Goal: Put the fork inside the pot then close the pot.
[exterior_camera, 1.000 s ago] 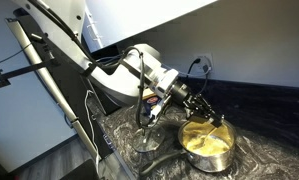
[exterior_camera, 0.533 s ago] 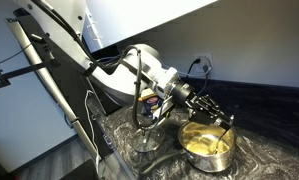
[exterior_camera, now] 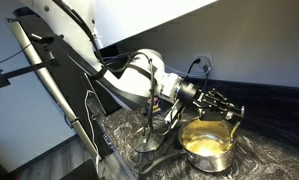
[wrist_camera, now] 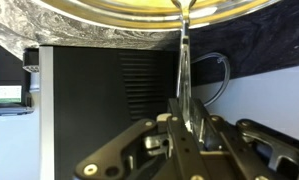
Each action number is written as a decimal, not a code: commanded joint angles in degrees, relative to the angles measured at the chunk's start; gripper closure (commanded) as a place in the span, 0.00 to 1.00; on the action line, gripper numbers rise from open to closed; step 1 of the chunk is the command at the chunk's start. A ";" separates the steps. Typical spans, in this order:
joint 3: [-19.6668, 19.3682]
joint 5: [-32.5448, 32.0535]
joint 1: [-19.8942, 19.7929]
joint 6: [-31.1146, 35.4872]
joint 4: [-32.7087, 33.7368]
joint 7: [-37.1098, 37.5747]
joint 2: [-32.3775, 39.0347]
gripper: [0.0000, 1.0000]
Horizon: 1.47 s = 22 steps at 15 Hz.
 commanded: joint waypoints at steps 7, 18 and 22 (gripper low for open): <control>5.20 -0.17 -2.96 3.04 2.44 1.51 2.83 0.96; 5.47 18.95 -7.80 18.25 0.58 -28.93 -0.07 0.96; 3.80 25.28 -5.36 11.00 1.03 -38.96 -0.49 0.96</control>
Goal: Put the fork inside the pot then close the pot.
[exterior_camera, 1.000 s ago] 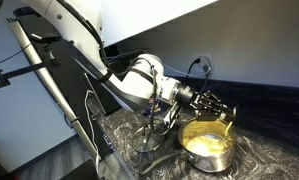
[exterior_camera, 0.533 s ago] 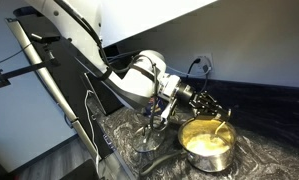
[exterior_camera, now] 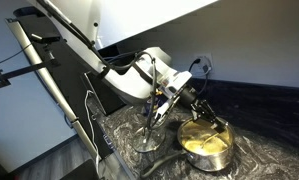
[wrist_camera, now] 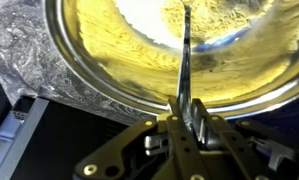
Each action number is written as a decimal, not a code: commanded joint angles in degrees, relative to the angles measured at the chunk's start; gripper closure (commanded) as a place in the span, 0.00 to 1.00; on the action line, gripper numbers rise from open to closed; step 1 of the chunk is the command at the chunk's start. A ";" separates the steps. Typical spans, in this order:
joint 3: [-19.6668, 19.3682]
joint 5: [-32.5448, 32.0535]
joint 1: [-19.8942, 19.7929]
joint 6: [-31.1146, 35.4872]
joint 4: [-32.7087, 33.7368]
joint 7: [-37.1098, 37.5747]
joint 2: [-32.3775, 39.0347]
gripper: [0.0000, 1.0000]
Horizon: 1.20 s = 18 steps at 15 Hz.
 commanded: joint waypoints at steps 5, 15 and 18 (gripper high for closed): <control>-3.08 -11.67 6.67 -11.40 -1.13 10.64 -2.88 0.96; 0.86 -34.03 6.11 -18.41 -5.50 37.77 -8.52 0.96; 1.58 -32.10 5.48 -17.97 -8.59 36.74 -12.67 0.96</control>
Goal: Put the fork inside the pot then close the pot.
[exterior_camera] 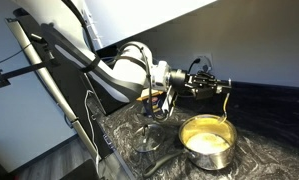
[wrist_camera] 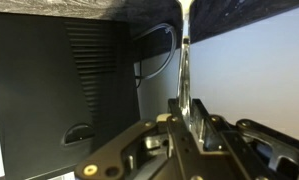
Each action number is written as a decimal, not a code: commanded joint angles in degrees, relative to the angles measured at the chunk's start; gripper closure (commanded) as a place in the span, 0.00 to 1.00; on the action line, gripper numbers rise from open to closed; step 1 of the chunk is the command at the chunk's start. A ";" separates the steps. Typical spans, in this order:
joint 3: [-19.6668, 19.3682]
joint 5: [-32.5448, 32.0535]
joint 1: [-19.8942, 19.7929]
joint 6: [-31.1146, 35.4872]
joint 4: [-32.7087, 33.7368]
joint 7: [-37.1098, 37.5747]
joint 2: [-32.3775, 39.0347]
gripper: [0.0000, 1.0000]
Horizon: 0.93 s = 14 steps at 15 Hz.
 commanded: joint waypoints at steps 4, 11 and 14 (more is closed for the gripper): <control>0.23 5.72 -2.06 2.43 -9.00 -1.18 -12.40 0.96; -3.14 9.76 -5.45 12.60 -13.22 -2.34 -17.15 0.96; -5.01 12.31 -6.72 11.91 -15.41 -2.06 -19.67 0.96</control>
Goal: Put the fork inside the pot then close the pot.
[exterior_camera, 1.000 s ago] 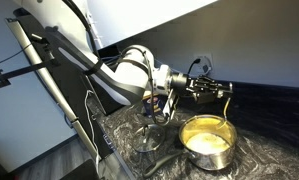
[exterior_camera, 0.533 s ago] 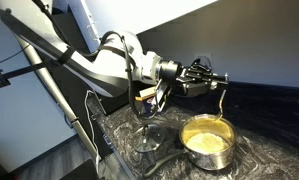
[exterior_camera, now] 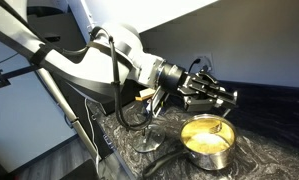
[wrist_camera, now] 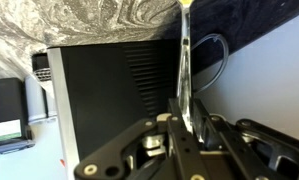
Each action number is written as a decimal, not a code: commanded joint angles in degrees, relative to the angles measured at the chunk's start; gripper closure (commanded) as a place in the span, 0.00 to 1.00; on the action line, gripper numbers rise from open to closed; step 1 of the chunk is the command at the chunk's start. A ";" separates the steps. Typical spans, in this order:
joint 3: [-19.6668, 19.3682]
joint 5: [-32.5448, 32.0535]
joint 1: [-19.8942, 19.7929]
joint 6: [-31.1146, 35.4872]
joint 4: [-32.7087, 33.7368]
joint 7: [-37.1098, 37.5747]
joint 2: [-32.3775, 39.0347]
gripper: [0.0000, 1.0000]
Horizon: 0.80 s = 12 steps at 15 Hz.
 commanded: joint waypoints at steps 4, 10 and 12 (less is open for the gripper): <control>-4.23 6.27 -3.10 1.93 -4.96 -0.88 -6.23 0.96; -9.09 13.48 -6.75 7.28 -4.61 -1.40 -4.25 0.96; -10.35 15.87 -7.97 8.90 -4.49 -2.12 -3.20 0.96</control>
